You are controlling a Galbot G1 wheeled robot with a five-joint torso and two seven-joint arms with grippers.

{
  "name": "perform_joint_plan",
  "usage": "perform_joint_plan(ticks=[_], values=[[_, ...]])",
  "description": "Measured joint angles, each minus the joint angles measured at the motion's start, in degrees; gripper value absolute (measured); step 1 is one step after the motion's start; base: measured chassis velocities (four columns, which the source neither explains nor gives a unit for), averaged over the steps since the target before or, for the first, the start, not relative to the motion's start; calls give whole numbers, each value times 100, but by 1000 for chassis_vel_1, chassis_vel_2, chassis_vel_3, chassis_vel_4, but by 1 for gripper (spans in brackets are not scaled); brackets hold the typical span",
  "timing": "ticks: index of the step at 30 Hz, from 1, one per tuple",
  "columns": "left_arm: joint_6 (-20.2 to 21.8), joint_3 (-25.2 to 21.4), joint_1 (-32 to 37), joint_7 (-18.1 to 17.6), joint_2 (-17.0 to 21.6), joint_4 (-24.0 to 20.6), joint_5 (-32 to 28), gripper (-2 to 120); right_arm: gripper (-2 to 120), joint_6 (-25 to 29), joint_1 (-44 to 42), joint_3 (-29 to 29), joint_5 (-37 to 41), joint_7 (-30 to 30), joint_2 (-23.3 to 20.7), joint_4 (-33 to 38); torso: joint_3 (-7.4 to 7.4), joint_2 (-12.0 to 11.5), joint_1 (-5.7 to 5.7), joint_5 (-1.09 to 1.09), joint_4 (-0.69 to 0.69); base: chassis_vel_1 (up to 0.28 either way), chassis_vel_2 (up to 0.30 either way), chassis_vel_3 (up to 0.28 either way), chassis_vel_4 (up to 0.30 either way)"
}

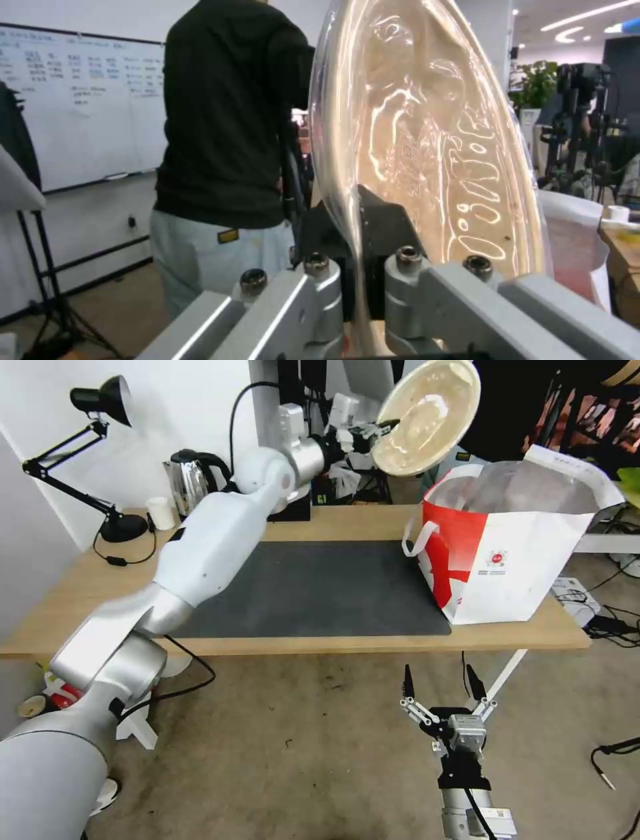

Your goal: Pick up the trash from the table and place it into the takeout bag.

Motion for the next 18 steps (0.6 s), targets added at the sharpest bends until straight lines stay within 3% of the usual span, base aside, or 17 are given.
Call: perform_joint_plan(ticks=[8, 11, 18], values=[[-86, 149, -179, 13, -386, 384, 75, 0, 100, 0, 0, 0, 0, 0, 0, 0, 0, 0, 0, 1, 0, 0, 0, 0, 0], [-181, 268, -275, 82, -670, 783, 173, 0, 100, 0, 0, 0, 0, 0, 0, 0, 0, 0, 0, 1, -1, 0, 0, 0, 0], [-291, 391, -305, 155, -958, 1214, 344, 0, 100, 0, 0, 0, 0, 0, 0, 0, 0, 0, 0, 0, 0, 0, 0, 0, 0]])
